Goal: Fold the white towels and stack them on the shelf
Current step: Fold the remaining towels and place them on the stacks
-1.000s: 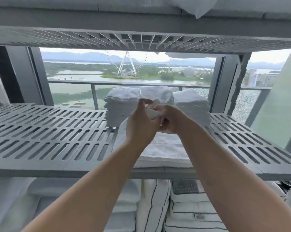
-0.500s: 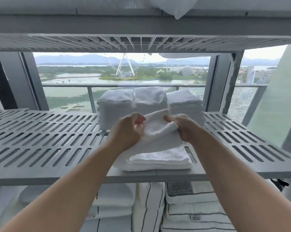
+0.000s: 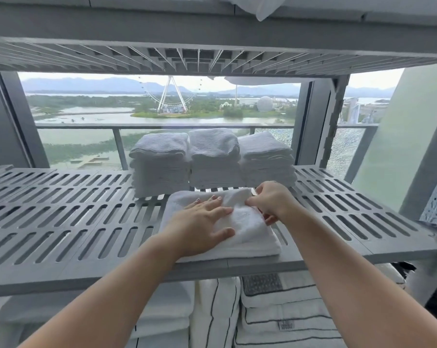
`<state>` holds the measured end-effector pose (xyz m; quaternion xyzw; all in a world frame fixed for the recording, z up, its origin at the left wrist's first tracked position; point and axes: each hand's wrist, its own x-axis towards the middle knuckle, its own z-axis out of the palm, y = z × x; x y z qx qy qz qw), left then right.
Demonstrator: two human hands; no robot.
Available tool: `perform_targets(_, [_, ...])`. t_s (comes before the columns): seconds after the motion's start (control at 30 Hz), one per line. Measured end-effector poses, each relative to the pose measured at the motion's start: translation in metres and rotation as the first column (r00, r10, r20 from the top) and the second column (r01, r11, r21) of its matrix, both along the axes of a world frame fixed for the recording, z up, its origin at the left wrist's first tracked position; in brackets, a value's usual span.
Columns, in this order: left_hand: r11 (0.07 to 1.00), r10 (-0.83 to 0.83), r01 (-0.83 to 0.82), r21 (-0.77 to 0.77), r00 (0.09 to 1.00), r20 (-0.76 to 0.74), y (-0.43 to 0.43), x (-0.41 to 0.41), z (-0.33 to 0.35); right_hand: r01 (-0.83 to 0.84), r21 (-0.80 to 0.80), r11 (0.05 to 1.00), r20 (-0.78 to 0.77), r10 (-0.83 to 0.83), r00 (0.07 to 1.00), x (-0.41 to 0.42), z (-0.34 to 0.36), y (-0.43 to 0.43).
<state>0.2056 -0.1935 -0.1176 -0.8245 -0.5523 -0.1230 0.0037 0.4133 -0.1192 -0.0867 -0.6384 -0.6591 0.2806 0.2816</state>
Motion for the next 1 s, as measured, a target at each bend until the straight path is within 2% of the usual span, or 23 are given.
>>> perform_targets(0.1, [1.0,-0.017,0.018,0.011,0.998,-0.061,0.003,0.006,-0.003,0.051,0.085,0.995,0.161,-0.065,0.985,-0.001,-0.007,-0.001])
perform_targets(0.2, [1.0,0.01,-0.01,0.007,0.997,0.07,0.002,0.005,0.004,0.085,0.132,0.988,0.252,-0.117,0.961,0.001,-0.016,-0.002])
perform_targets(0.3, [0.982,0.157,-0.167,0.086,0.981,0.117,0.004,-0.01,0.011,0.117,0.175,0.978,0.243,-0.158,0.957,0.004,-0.026,-0.002])
perform_targets(0.33, [0.966,0.24,-0.248,0.066,0.964,0.116,0.005,-0.017,0.012,0.125,0.186,0.975,0.229,-0.167,0.959,0.005,-0.028,-0.002])
perform_targets(0.4, [0.923,0.385,-0.375,-0.088,0.902,0.194,0.007,-0.028,0.012,0.137,0.18,0.974,0.224,-0.176,0.958,0.007,-0.032,-0.001])
perform_targets(0.47, [0.899,0.432,-0.388,-0.201,0.86,0.273,0.007,-0.033,0.006,0.133,0.111,0.985,0.232,-0.155,0.96,0.008,-0.032,0.001])
perform_targets(0.53, [0.903,0.429,-0.394,-0.174,0.853,0.298,0.007,-0.031,0.0,0.104,0.025,0.994,0.165,-0.106,0.981,0.007,-0.031,0.003])
perform_targets(0.7, [0.888,0.459,-0.436,-0.144,0.851,0.255,0.006,-0.028,-0.002,-0.06,-0.16,0.985,-0.172,0.032,0.985,0.01,-0.026,0.006])
perform_targets(0.77, [0.879,0.475,-0.449,-0.158,0.851,0.223,0.005,-0.026,0.0,-0.094,-0.144,0.985,-0.217,0.061,0.974,0.01,-0.025,0.004])
perform_targets(0.9, [0.859,0.506,-0.479,-0.178,0.847,0.161,0.006,-0.013,0.012,-0.051,-0.137,0.989,-0.398,-0.007,0.917,0.009,-0.021,0.002])
perform_targets(1.0, [0.873,0.484,-0.473,-0.121,0.87,0.092,0.008,-0.001,0.017,-0.028,-0.126,0.992,-0.401,-0.025,0.916,0.012,-0.021,0.002])
